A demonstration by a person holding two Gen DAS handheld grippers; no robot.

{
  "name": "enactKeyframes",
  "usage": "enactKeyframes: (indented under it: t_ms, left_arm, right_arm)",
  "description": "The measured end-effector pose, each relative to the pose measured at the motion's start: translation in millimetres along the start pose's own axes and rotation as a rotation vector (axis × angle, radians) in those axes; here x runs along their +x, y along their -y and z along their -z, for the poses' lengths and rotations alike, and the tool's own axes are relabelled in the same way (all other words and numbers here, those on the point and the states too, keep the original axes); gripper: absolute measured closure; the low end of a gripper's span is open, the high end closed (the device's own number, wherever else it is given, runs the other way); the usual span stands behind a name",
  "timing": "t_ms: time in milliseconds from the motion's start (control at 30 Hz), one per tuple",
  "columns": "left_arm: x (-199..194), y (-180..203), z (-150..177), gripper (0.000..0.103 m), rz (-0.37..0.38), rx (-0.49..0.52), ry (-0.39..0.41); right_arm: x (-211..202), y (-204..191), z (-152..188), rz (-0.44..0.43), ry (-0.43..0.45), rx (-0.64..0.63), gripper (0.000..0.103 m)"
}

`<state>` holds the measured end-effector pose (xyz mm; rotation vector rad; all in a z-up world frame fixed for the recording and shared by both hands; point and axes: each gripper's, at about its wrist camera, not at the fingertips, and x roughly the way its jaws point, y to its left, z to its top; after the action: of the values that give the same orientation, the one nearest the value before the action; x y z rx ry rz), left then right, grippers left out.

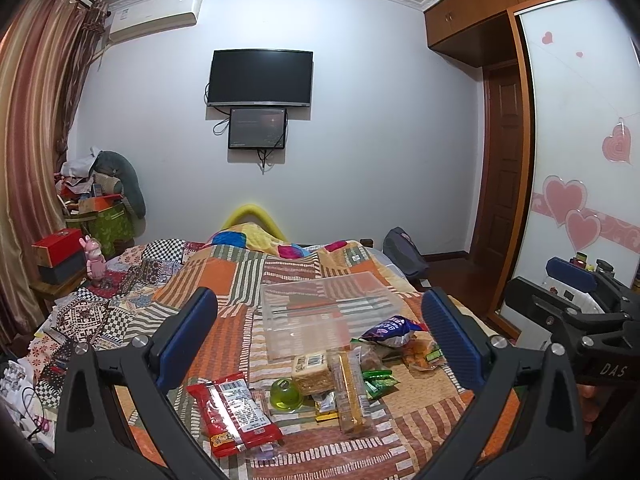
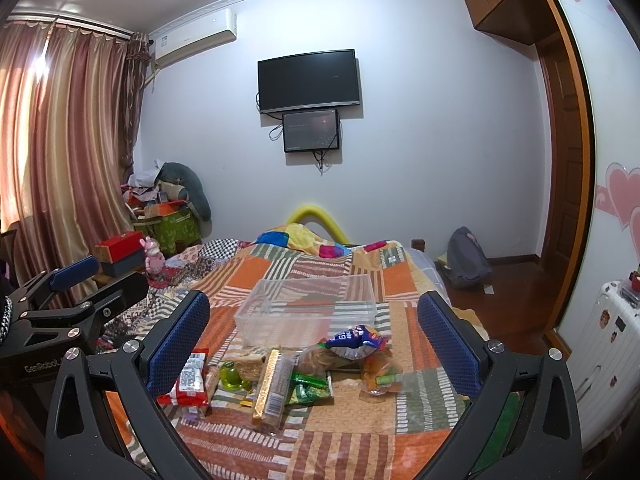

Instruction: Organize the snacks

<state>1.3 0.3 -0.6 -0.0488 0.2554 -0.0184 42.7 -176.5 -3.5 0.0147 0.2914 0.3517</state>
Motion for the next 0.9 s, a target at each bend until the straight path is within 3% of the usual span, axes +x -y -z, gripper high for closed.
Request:
enactKeyframes:
  t_ms: [433,600,900]
  left_arm:
    - [0.3,-2.0,1.4,0.0,0.009,-0.008,-0.001]
    - [3.9,-3.8,2.7,0.007,0.006,-0.008,-0.006]
    - [29.1,-26.6,16.4,0.033,-0.001,-0.023,-0.103]
  right_arm:
    - [-1.5,-1.9,-0.2,-0.004,0.0,-0.003,0.001]
    - [4.9,-1.3,3.6,-0.018,-0.025,-0.008,0.013]
    - [31.8,4.6,15.0,-0.031,-0.124,0.004,0.038]
